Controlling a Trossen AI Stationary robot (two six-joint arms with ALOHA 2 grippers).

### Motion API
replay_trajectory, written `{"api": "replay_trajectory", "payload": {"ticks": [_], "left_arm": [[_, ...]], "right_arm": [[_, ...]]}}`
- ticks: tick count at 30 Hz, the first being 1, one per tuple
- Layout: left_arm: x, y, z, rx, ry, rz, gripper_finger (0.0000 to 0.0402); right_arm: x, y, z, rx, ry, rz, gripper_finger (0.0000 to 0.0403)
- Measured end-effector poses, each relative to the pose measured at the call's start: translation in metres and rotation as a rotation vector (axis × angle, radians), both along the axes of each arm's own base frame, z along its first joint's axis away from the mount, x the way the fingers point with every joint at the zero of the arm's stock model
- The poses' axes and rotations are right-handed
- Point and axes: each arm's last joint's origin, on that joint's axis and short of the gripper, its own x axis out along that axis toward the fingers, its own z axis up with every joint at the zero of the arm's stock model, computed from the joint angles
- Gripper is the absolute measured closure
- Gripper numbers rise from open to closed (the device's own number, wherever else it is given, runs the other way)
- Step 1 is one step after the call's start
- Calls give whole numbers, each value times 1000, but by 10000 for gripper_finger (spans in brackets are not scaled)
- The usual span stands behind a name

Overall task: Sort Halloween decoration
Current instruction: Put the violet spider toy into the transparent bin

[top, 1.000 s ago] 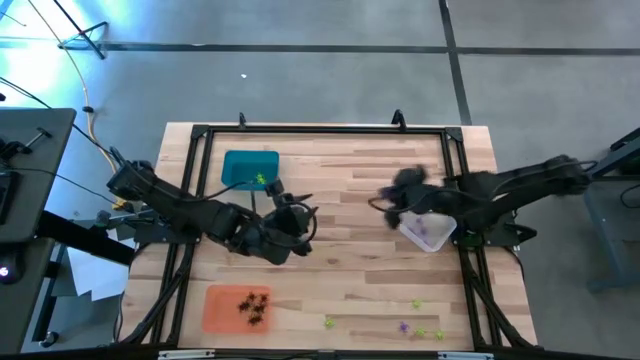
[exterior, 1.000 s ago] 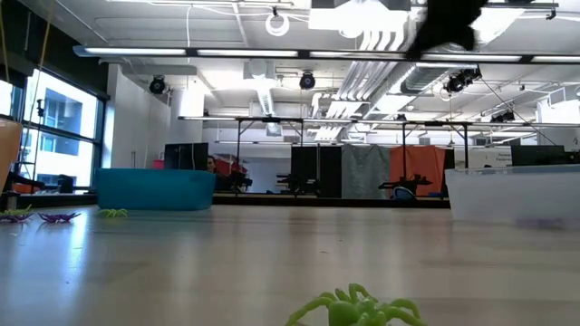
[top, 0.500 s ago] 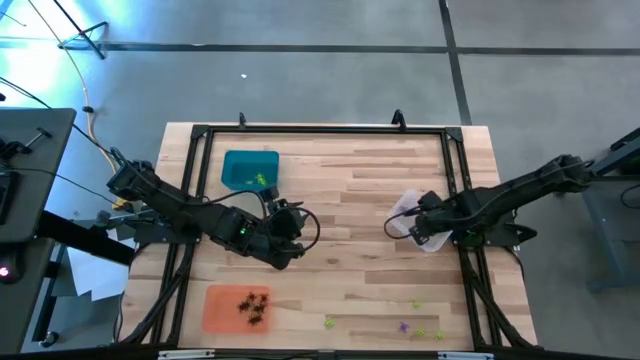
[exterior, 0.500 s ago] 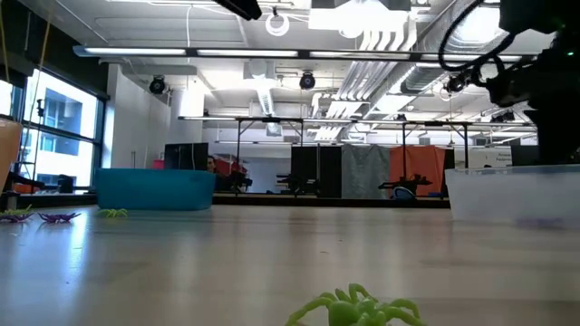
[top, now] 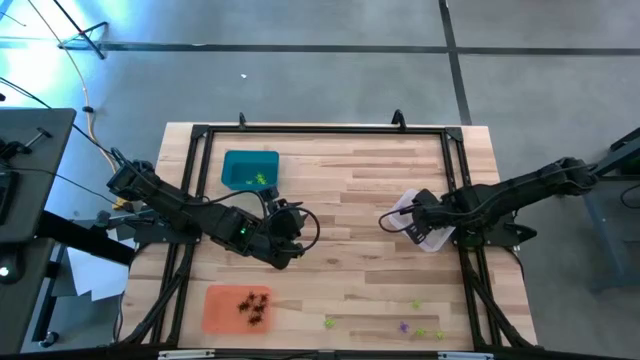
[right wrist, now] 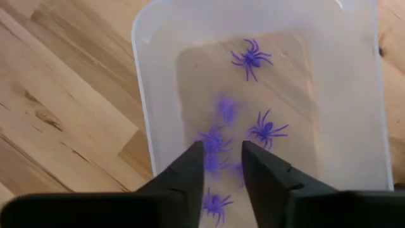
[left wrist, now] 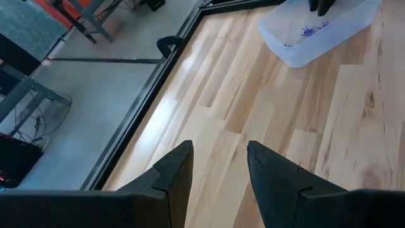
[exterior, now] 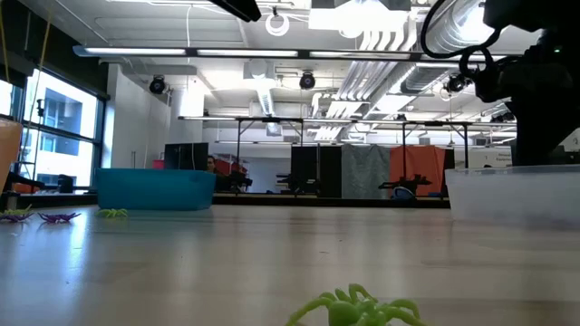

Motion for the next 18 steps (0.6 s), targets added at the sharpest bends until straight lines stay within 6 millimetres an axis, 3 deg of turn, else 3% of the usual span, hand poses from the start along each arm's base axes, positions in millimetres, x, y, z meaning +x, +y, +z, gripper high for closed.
{"api": "replay_trajectory", "payload": {"ticks": [6, 11, 18], "left_arm": [[0, 0, 0, -4, 0, -1, 266], [0, 0, 0, -30, -9, 3, 266], [0, -2, -1, -62, -15, -1, 266]], "right_arm": [[2, 0, 1, 14, -24, -11, 258], [7, 5, 2, 185, -59, -40, 259], [23, 31, 13, 394, -255, 38, 280]]}}
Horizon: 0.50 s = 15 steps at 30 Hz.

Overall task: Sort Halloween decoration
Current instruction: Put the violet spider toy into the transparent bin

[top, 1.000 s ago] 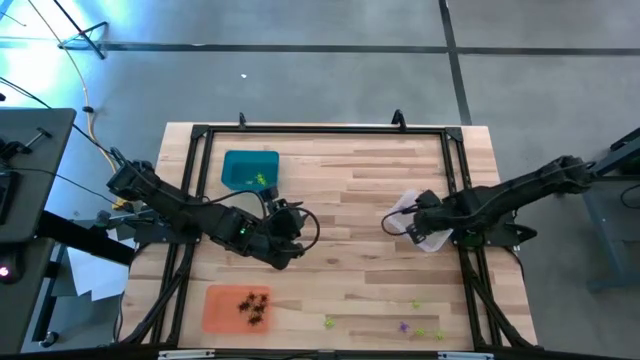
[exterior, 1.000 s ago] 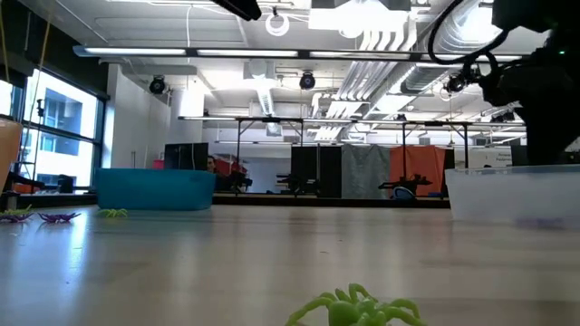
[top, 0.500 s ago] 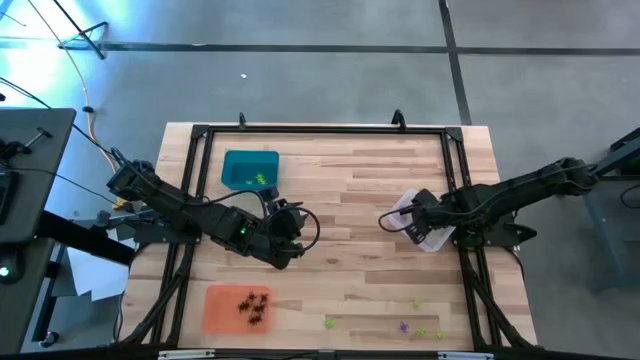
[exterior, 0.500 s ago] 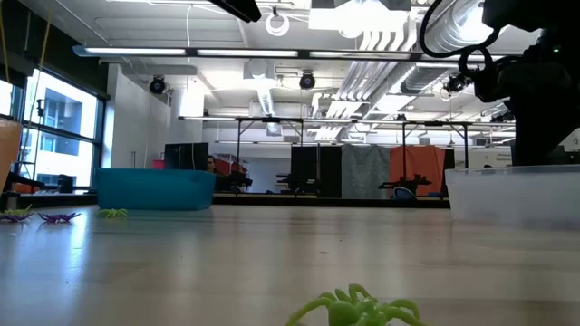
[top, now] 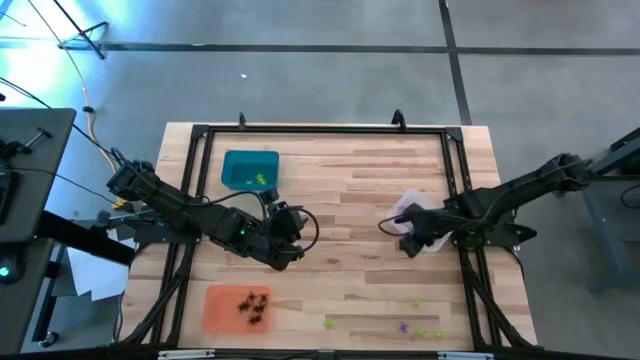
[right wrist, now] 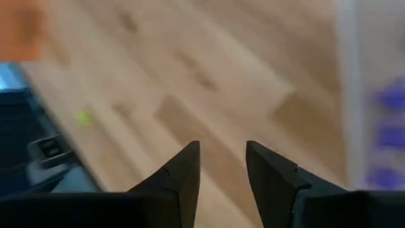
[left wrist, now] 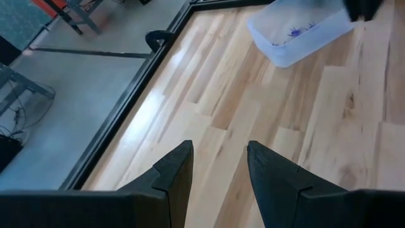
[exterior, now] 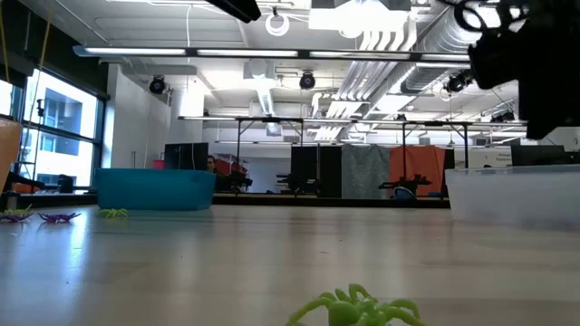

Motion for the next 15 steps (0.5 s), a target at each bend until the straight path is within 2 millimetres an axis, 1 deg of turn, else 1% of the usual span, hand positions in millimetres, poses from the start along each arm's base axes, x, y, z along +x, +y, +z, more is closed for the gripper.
{"api": "replay_trajectory", "payload": {"ticks": [6, 8, 11, 15], "left_arm": [[0, 0, 0, -12, -3, 0, 266], [0, 0, 0, -13, -4, 1, 266], [0, 0, 0, -14, -6, 2, 266], [0, 0, 0, -23, -15, 9, 266]], "right_arm": [[1, 29, 7, 21, -138, 54, 307], [1, 40, 7, 50, -157, 73, 315], [3, 61, 2, 114, -158, 105, 325], [9, 92, -11, 182, -129, 165, 334]]}}
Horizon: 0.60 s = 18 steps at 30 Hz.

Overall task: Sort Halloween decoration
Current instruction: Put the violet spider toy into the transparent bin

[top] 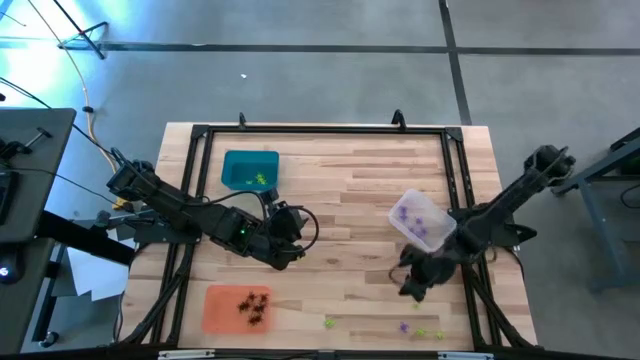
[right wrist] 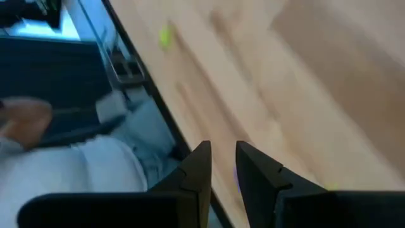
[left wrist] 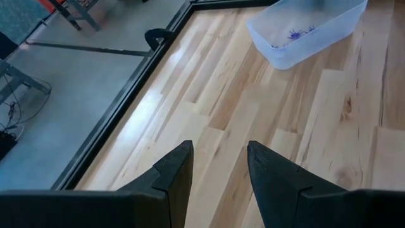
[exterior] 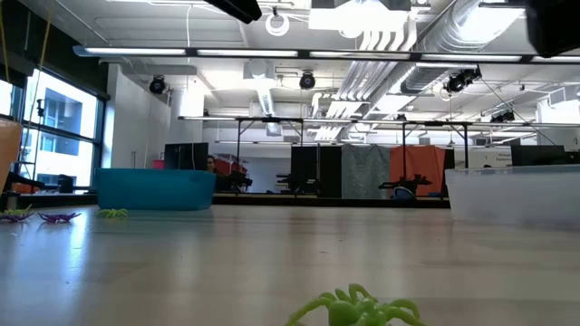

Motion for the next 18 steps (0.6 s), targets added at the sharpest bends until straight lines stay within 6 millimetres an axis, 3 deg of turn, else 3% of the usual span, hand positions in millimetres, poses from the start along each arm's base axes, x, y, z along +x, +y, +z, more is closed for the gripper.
{"api": "replay_trajectory", "payload": {"ticks": [9, 18], "left_arm": [[0, 0, 0, -2, -3, 1, 266], [0, -2, -1, -70, 29, -49, 266]], "right_arm": [[24, 58, -6, -226, 238, 155, 341], [60, 102, -15, -281, 355, 295, 341]]}}
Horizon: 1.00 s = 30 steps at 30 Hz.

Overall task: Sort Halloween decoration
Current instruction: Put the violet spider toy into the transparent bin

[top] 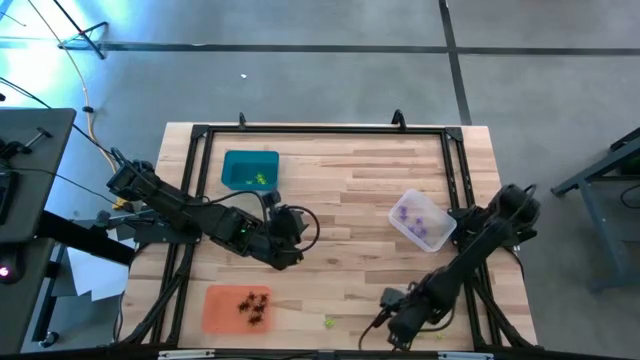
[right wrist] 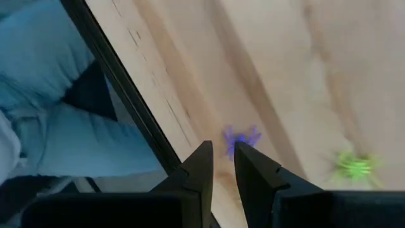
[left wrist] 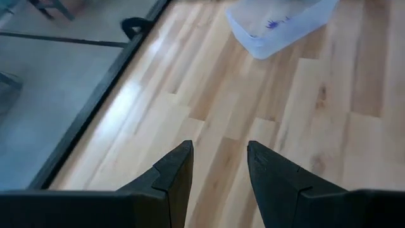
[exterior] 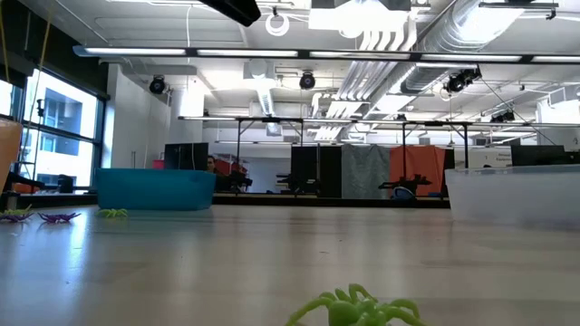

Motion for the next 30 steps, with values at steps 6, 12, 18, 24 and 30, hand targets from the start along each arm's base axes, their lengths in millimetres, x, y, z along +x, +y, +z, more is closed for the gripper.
{"api": "replay_trajectory", "payload": {"ticks": [6, 12, 18, 24, 30], "left_arm": [[-1, -5, -1, -21, 39, -68, 266], [-4, -11, -1, -11, 45, -99, 266], [-7, -17, -1, -10, 45, -118, 266], [-8, -21, -1, -10, 45, -129, 266], [-8, -21, -1, -10, 45, -131, 266]], "right_arm": [[7, 13, -20, 14, 101, 5, 341], [3, 13, -25, -12, 146, 4, 340], [2, 12, -26, -33, 149, 0, 340], [4, 13, -26, -30, 134, -12, 340], [7, 13, -25, -68, 49, 10, 340]]}}
